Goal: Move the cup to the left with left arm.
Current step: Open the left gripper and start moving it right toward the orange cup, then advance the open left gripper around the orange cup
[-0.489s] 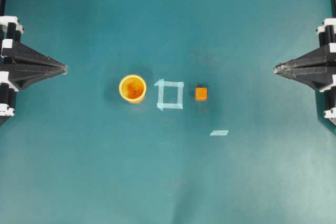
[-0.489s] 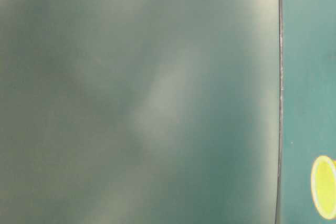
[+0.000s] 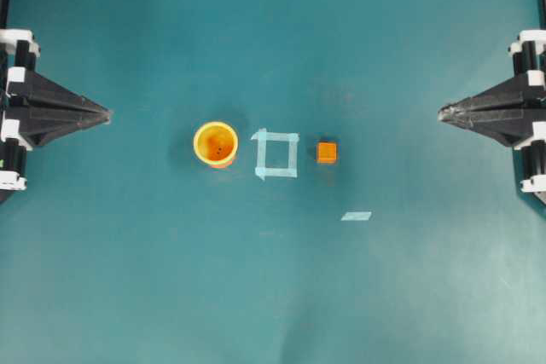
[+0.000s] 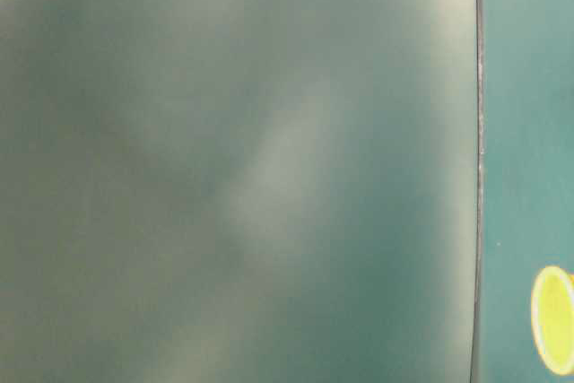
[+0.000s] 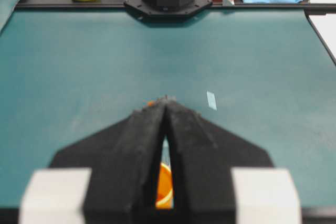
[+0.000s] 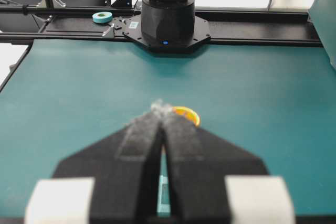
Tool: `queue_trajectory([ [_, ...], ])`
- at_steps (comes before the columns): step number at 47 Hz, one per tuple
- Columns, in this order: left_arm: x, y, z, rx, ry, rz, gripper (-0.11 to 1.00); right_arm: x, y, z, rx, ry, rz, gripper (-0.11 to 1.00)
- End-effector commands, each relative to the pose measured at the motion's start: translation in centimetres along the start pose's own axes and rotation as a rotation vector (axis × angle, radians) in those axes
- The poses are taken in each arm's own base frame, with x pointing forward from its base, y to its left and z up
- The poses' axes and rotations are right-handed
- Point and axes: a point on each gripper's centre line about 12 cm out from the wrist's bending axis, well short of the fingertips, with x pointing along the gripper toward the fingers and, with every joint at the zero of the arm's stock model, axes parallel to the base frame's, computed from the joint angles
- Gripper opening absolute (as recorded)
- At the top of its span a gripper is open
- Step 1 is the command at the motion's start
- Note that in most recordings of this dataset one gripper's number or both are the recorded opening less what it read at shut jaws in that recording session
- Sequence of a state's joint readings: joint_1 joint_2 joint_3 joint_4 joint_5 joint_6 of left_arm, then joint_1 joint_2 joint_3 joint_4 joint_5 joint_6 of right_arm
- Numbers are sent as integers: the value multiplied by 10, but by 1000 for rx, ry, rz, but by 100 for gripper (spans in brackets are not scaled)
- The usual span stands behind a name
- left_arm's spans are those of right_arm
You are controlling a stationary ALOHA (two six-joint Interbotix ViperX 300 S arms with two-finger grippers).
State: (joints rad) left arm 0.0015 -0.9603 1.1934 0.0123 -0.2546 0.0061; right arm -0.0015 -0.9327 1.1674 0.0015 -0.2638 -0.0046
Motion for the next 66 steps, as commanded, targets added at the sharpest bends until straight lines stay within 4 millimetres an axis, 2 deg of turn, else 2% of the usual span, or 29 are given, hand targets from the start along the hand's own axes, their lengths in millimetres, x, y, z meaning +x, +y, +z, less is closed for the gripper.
queue_trajectory([
  [1,3,0,1,5,0,1,0,3,0,10,0,-23,0,-1],
  [8,5,0,-5,4,25,-1,1,3,0,10,-1,-20,1,-1],
  [12,6,0,-10,4,45,0,5,4,0,9,0,-17,0,-1],
  [24,6,-1,-38,14,97,-5,34,6,0,3,-8,9,-1,-1],
  [29,6,-1,-50,30,84,-8,40,7,0,2,-9,17,-1,-1],
  [34,9,-1,-60,43,86,-6,40,7,0,2,-9,17,1,-1],
  [37,13,3,-70,43,117,10,40,7,0,2,-14,17,2,-1],
  [44,26,11,-85,37,183,45,50,7,0,2,-15,17,0,-1],
  [52,44,17,-101,32,251,61,74,6,0,2,-23,15,0,-1],
  [55,50,18,-108,30,280,61,79,6,0,2,-23,15,-1,-1],
  [59,60,19,-116,28,315,60,83,6,0,3,-23,15,-1,-1],
  [66,69,19,-130,27,354,57,83,6,0,3,-26,12,-1,-1],
])
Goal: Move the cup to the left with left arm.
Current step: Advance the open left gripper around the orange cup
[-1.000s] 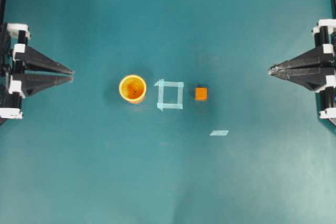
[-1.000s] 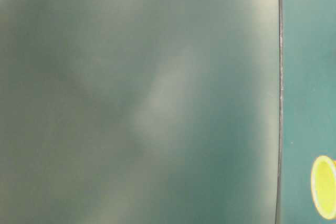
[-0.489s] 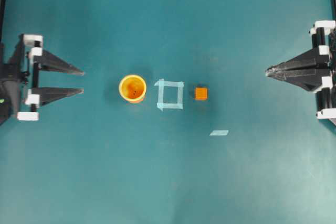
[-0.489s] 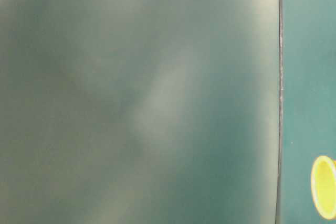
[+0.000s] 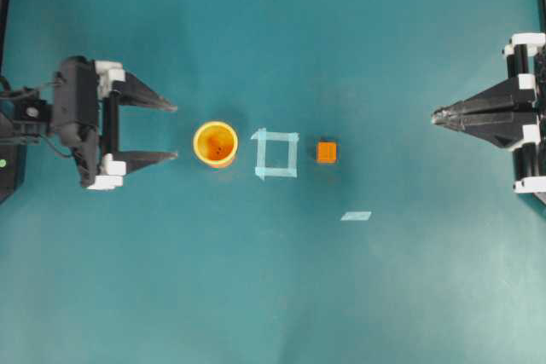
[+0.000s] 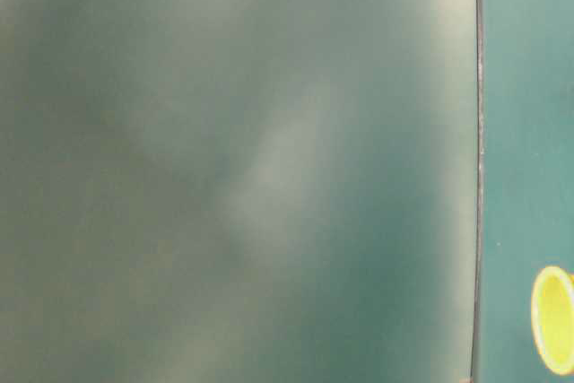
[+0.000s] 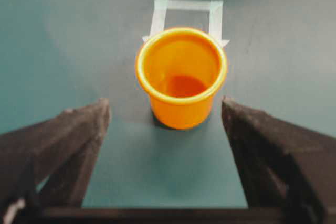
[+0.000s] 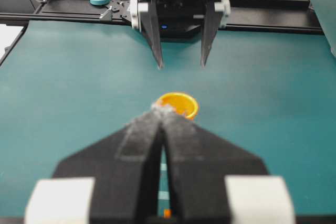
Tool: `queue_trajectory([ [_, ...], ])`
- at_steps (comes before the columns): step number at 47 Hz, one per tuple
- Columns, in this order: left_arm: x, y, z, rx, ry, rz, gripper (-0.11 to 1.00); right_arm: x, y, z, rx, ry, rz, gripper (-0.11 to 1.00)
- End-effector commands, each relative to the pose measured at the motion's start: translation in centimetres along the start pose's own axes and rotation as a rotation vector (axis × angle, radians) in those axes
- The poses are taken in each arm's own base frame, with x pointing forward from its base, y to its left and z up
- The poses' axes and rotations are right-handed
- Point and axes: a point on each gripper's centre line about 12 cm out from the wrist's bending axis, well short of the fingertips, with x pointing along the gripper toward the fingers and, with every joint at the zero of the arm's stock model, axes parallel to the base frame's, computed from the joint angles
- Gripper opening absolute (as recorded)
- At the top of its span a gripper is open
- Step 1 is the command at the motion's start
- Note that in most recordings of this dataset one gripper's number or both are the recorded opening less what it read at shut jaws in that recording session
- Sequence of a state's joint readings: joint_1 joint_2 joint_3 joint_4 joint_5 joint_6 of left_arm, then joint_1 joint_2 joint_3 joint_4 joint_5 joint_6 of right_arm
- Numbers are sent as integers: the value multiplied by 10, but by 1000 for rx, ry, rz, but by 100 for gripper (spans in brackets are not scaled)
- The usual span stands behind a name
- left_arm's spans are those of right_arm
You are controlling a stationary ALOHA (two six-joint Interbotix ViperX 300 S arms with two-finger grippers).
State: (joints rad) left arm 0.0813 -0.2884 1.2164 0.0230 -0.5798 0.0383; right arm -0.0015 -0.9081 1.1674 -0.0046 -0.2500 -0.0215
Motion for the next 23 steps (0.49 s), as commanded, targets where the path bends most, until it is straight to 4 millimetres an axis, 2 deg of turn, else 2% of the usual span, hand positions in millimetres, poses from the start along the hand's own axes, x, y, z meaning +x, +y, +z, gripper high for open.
queue_trajectory([
  [1,8,1,3,3,-14,1,83,2,-1,11,-3,-28,-2,-1],
  [13,21,0,-15,1,14,-2,83,2,-1,10,-12,-28,-3,-1],
  [23,34,-3,-19,4,30,-12,83,2,-1,11,-23,-30,-6,-1],
])
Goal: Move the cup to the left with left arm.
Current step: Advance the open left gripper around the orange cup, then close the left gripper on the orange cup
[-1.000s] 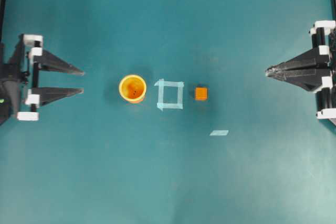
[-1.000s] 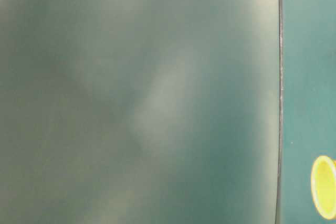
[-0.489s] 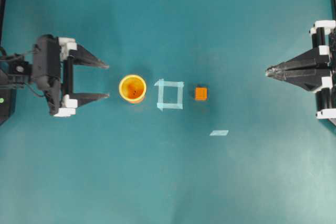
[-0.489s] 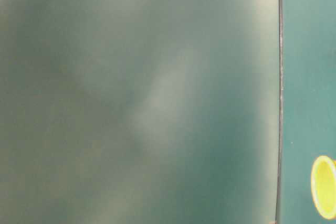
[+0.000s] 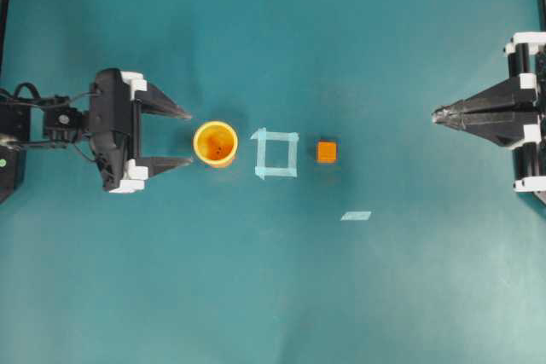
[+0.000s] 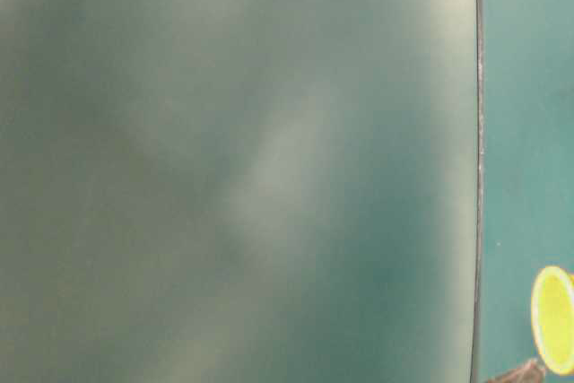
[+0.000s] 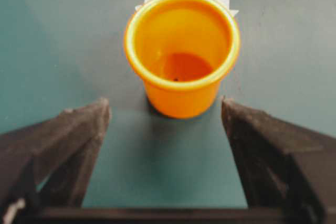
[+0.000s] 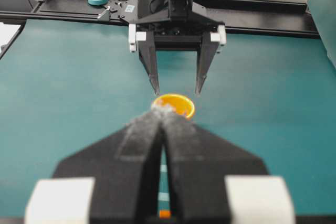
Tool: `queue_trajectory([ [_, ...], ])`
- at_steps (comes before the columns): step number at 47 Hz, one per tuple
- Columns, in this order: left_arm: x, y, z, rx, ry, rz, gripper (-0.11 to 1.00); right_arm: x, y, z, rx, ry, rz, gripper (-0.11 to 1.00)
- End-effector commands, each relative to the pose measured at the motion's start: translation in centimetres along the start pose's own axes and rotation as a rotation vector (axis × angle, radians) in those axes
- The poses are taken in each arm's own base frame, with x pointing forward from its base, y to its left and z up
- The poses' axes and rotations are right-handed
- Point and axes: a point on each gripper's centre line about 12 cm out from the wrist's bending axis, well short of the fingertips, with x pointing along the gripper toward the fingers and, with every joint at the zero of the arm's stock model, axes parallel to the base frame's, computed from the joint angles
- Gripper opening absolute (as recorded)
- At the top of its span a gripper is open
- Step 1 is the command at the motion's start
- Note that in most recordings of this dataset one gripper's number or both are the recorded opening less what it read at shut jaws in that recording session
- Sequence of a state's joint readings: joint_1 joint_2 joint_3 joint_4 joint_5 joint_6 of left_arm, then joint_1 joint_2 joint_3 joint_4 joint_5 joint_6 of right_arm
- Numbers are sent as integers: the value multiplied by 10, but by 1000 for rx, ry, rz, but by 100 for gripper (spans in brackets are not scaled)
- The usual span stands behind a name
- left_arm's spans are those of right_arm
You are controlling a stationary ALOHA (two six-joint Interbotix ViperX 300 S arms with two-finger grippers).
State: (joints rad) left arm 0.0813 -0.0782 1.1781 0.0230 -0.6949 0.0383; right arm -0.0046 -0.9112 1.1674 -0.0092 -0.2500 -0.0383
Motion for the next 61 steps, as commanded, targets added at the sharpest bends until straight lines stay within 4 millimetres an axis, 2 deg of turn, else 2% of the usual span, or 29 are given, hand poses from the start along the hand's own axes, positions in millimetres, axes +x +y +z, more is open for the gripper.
queue_trajectory([
  [1,8,-2,7,6,-19,-10,83,2,-1,11,-2,-27,-6,-1],
  [18,34,-14,4,9,12,-46,83,1,-2,13,-2,-32,-7,-1],
  [30,47,-11,4,17,9,-37,83,1,-2,13,0,-33,-9,-1],
  [38,53,-6,12,13,-23,-20,83,1,-2,13,0,-33,-8,-1],
  [49,57,-4,15,11,-33,-15,83,1,-3,13,0,-33,-11,-1],
  [53,58,-4,15,13,-33,-15,81,1,-3,13,-2,-33,-10,-1],
  [61,58,-4,16,13,-41,-15,69,2,-3,13,-2,-32,-10,-1],
])
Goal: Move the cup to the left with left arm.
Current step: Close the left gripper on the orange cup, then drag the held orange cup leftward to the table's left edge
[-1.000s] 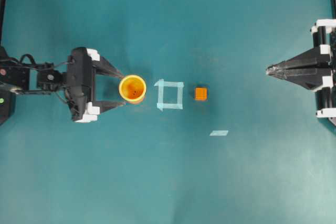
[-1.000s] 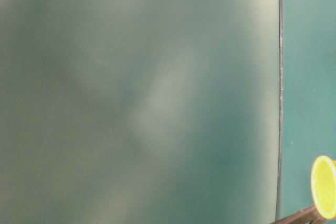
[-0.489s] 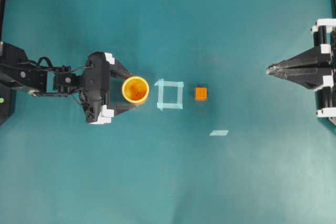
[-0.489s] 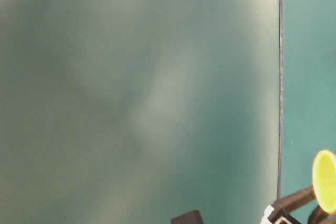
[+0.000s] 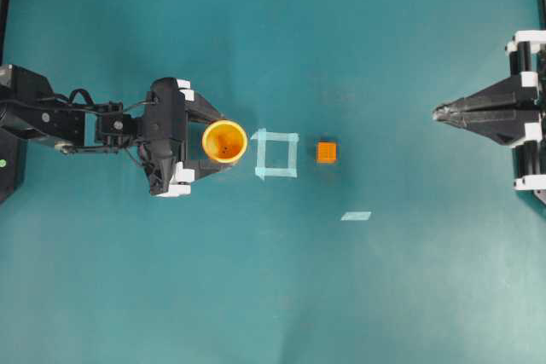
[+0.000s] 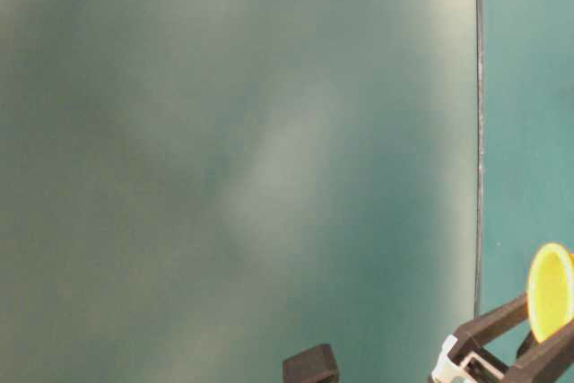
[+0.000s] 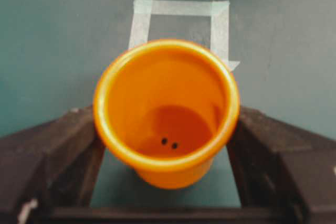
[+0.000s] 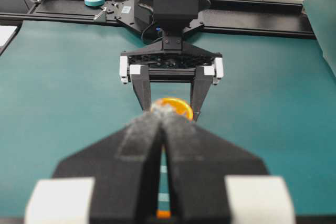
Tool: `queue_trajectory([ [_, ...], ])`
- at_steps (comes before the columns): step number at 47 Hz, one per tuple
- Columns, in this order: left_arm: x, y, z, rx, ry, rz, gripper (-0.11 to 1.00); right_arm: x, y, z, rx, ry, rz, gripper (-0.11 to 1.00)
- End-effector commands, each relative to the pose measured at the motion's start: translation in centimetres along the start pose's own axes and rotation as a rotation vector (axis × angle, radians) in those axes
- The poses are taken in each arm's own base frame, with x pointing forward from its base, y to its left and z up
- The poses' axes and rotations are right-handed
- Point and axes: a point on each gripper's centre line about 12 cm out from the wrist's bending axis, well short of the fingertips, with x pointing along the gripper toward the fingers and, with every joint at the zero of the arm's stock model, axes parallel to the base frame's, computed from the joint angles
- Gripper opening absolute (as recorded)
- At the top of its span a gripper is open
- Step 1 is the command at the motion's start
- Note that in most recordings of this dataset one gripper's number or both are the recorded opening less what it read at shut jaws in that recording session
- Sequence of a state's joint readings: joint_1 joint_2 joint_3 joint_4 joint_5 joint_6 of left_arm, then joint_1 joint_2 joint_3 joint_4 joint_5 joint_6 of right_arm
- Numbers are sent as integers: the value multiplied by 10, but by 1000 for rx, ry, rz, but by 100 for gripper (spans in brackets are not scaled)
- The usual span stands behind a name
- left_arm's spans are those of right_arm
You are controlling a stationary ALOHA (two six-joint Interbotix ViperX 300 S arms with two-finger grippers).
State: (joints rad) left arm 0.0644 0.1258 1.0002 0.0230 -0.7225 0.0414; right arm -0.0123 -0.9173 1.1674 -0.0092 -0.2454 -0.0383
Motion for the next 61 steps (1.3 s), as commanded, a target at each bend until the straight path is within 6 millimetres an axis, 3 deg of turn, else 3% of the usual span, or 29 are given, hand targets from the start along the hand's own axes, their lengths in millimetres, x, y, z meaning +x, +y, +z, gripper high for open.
queue_trajectory([
  [1,1,1,10,4,-38,1,69,2,-1,13,0,-32,-3,-1],
  [9,1,1,11,2,-40,2,63,2,-1,12,-2,-26,-2,-1],
  [27,-6,0,16,4,-58,0,63,3,-1,11,1,-8,-2,-1],
  [61,-71,-4,-1,-7,-59,-6,63,2,-1,14,17,-17,-3,-1],
])
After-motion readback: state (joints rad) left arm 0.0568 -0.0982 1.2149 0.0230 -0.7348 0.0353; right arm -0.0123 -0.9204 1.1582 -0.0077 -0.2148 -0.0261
